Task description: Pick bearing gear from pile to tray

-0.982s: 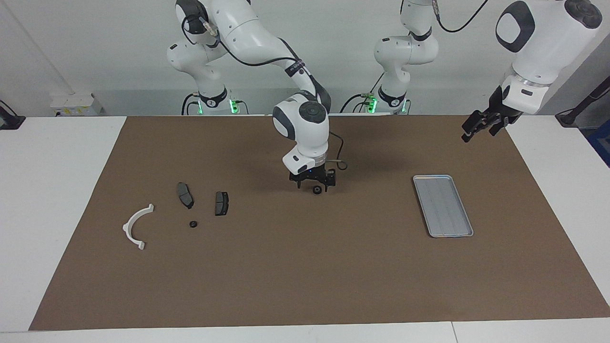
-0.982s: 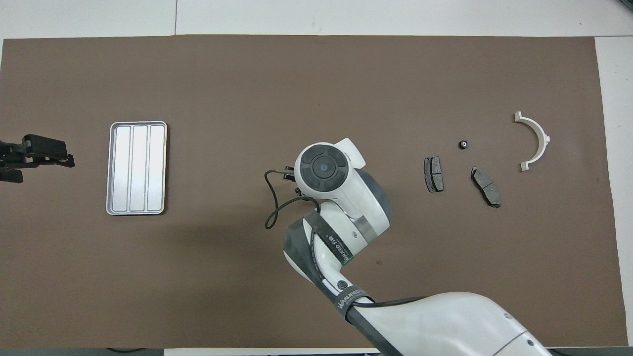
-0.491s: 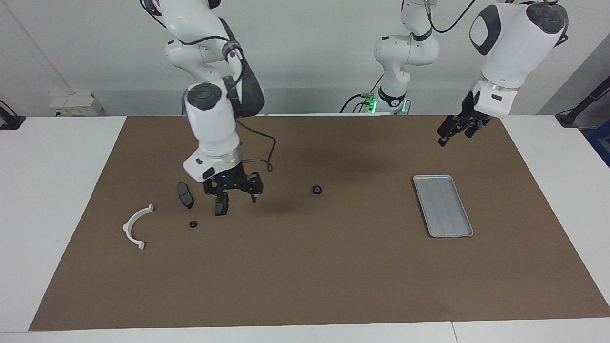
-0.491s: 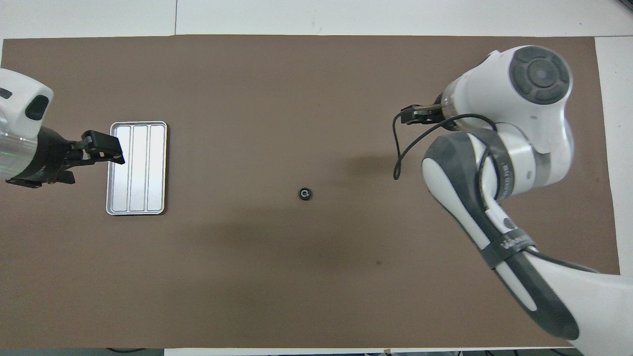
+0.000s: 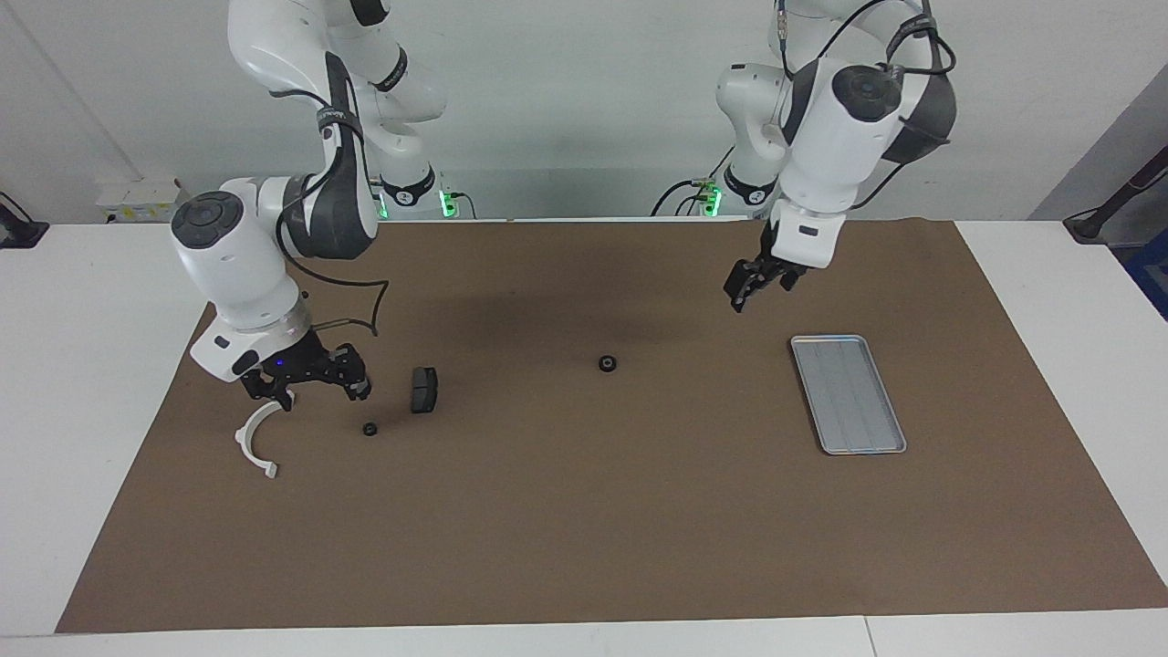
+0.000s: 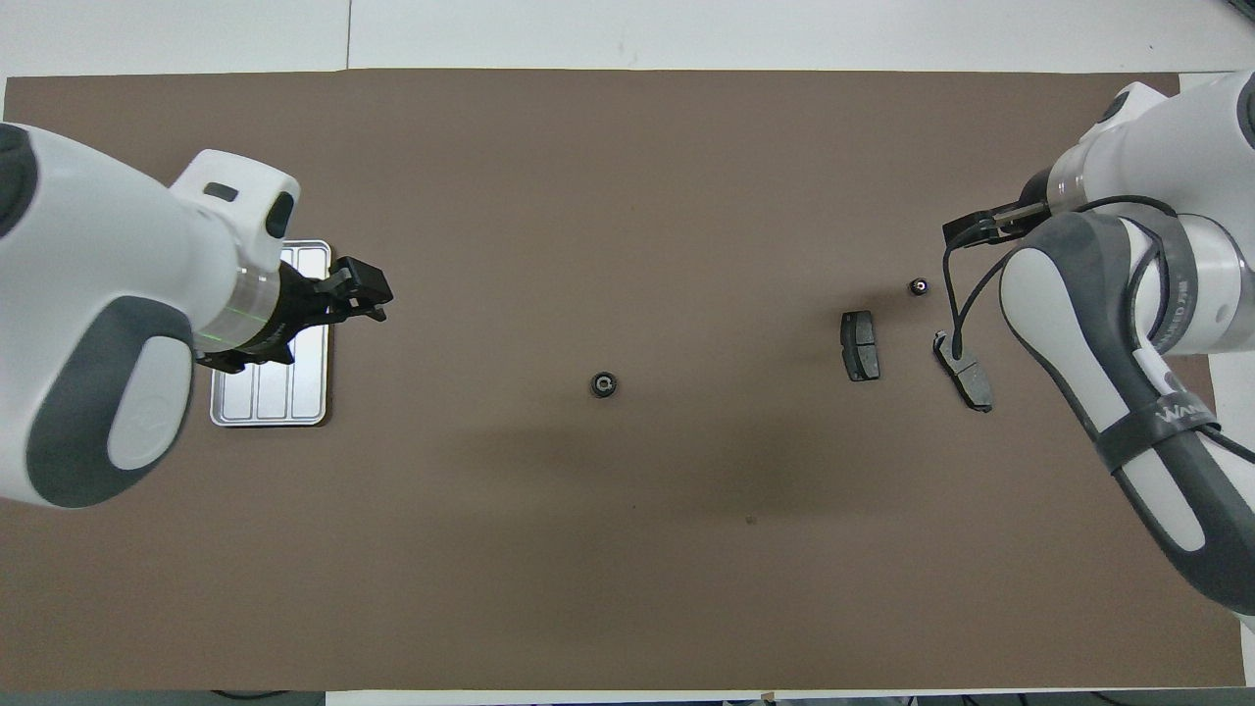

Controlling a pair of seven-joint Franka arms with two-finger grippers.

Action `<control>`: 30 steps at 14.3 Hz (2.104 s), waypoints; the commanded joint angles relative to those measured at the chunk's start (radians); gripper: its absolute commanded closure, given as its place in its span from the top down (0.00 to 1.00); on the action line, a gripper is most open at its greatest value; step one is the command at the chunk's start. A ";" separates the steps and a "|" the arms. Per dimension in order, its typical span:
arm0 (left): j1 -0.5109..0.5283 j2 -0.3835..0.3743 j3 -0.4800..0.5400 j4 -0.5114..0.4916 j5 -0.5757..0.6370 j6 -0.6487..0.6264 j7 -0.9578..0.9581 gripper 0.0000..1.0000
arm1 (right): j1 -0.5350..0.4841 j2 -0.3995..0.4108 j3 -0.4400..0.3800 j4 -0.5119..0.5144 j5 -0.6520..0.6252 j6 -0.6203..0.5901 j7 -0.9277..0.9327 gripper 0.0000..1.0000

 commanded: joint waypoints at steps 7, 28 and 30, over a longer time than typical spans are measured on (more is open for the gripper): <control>-0.216 0.283 0.017 0.132 0.017 0.141 -0.226 1.00 | 0.006 0.057 0.017 -0.055 0.012 0.118 0.015 0.95; -0.296 0.321 0.012 -0.064 0.017 0.391 -0.214 0.89 | 0.019 0.138 0.018 -0.132 0.012 0.213 0.014 0.92; -0.296 0.320 0.012 -0.078 0.017 0.406 -0.216 0.88 | 0.016 0.133 0.018 -0.144 0.012 0.210 0.014 0.89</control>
